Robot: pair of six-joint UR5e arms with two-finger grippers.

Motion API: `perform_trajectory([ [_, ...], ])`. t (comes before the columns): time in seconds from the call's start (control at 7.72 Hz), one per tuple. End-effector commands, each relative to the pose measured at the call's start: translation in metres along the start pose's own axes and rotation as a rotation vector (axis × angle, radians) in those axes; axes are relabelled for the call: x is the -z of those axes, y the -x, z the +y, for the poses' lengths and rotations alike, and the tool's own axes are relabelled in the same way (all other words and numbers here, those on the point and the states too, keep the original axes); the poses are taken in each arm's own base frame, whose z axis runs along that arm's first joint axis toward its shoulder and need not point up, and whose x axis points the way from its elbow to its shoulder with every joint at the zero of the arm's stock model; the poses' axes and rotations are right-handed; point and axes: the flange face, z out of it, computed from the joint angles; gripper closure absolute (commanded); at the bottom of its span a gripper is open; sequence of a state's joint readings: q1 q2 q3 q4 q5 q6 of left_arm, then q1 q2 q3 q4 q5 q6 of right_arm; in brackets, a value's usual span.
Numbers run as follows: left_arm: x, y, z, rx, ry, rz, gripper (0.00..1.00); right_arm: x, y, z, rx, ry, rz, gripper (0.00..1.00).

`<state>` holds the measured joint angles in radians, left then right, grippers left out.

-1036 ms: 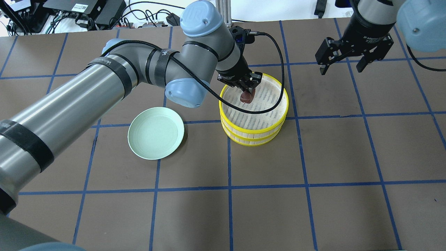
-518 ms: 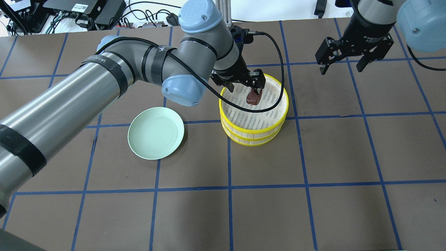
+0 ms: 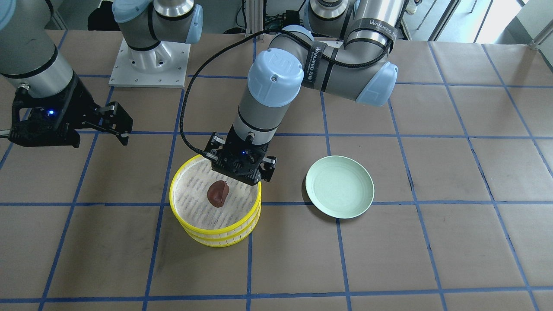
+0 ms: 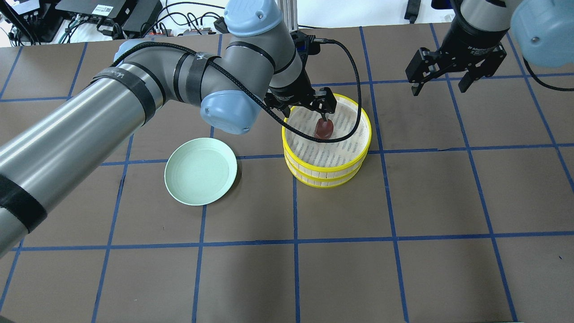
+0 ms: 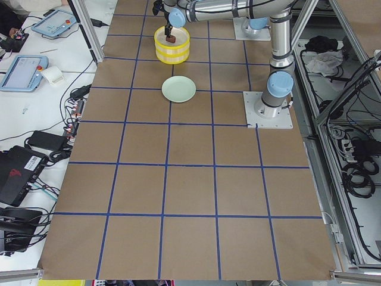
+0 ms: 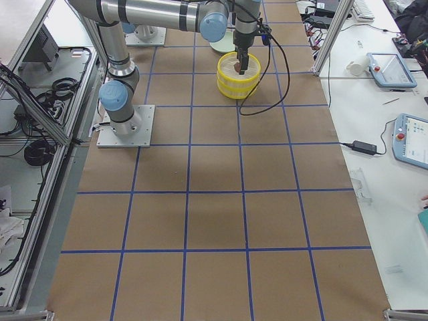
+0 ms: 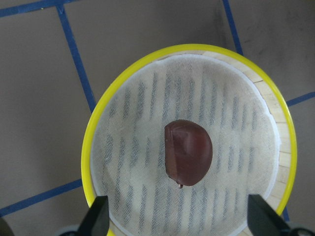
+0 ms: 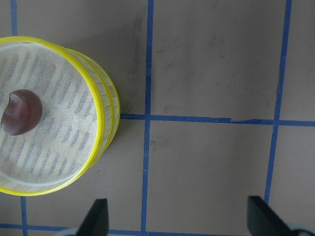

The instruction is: Place buns in different layers of steamer

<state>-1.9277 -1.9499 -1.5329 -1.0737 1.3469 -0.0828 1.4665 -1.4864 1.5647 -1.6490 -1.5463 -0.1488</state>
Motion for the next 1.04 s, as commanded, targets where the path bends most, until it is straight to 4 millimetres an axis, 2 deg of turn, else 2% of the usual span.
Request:
perform_trajectory([
  [0.0, 0.032, 0.044, 0.006, 0.060, 0.050, -0.136, 0.00, 0.001, 0.000, 0.001, 0.000, 0.000, 0.000, 0.00],
  [0.52, 0.149, 0.158, 0.048, 0.248, 0.114, -0.231, 0.00, 0.001, 0.000, 0.000, 0.000, -0.002, -0.001, 0.00],
  [0.65, 0.172, 0.187, 0.059, 0.313, 0.109, -0.237, 0.00, 0.001, 0.000, 0.001, 0.000, -0.001, -0.003, 0.00],
  [0.78, 0.181, 0.207, 0.067, 0.354, 0.115, -0.241, 0.00, 0.001, 0.000, 0.001, 0.000, -0.001, -0.003, 0.00],
  [0.91, 0.184, 0.213, 0.070, 0.366, 0.114, -0.244, 0.00, 0.001, 0.000, 0.001, -0.001, -0.002, -0.003, 0.00],
])
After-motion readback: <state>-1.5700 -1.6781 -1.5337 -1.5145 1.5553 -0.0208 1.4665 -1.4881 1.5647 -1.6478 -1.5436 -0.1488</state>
